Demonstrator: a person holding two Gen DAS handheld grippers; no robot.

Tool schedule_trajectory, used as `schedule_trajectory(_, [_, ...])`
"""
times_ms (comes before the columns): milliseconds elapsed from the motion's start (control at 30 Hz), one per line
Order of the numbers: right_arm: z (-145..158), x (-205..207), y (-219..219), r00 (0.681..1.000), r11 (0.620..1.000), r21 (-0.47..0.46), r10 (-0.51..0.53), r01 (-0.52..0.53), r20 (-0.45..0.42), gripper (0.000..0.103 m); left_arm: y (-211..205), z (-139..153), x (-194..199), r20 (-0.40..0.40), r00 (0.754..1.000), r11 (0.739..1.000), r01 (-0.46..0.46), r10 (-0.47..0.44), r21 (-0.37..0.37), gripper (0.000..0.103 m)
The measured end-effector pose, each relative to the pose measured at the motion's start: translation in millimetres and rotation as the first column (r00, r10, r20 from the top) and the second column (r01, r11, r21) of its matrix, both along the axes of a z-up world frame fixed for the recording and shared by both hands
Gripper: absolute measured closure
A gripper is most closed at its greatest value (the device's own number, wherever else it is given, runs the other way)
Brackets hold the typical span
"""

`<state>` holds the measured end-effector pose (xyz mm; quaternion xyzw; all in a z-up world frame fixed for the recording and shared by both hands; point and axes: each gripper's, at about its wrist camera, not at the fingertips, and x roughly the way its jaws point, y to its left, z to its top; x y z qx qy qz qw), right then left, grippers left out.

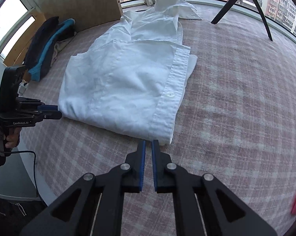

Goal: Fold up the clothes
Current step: 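Move the open right gripper to the shirt collar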

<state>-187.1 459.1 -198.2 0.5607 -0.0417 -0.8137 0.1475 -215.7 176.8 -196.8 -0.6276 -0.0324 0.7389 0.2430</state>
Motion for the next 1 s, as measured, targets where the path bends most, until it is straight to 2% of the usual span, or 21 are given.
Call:
schedule_trajectory(100, [-7,-6,-6,1.0,1.0,0.02,0.017,-0.018,0.007,0.096,-3,-3,-2,0.019,1.0,1.0,-0.019,0.019,0.017,0.095])
schedule_trajectory(200, [-21,-11,-7,0.999,0.997,0.07,0.025,-0.027,0.04,0.097,6,1,3,-0.023,0.999,0.998,0.027,-0.029,-0.06,0.095])
schedule_trajectory(300, [-12,-10,-4,0.999,0.997,0.065,0.029,-0.031,0.03,0.097,9,15,9,-0.058,0.996,0.991,0.054,-0.062,-0.125,0.096])
schedule_trajectory(433, [13,-7,-12,0.998,0.998,0.038,0.049,-0.047,-0.041,0.097,16,48,7,-0.142,0.989,0.998,0.043,-0.048,-0.043,0.098])
schedule_trajectory(500, [19,-11,-19,0.997,0.998,0.016,0.056,-0.055,-0.062,0.097,33,51,2,-0.179,0.981,0.997,0.075,-0.077,-0.018,0.096])
schedule_trajectory(600, [10,-21,-24,0.997,0.998,0.022,0.062,-0.061,-0.054,0.097,47,29,-13,-0.162,0.982,0.995,0.086,-0.094,-0.058,0.095])
schedule_trajectory(700, [-4,-24,-23,0.998,0.997,0.039,0.062,-0.061,-0.021,0.097,50,0,-20,-0.11,0.988,0.991,0.096,-0.107,-0.095,0.097])
schedule_trajectory(767, [-11,-25,-23,0.998,0.998,0.031,0.058,-0.058,-0.005,0.097,46,2,-21,-0.104,0.989,0.992,0.093,-0.101,-0.08,0.099])
schedule_trajectory(867, [-6,-23,-19,0.999,0.999,0.01,0.041,-0.041,0.008,0.097,40,21,-18,-0.101,0.991,0.996,0.083,-0.087,-0.043,0.1])
schedule_trajectory(1000, [43,-9,-11,0.998,0.999,-0.029,0.04,-0.042,-0.037,0.097,32,80,-8,-0.149,0.984,0.995,0.097,-0.095,0.007,0.099])
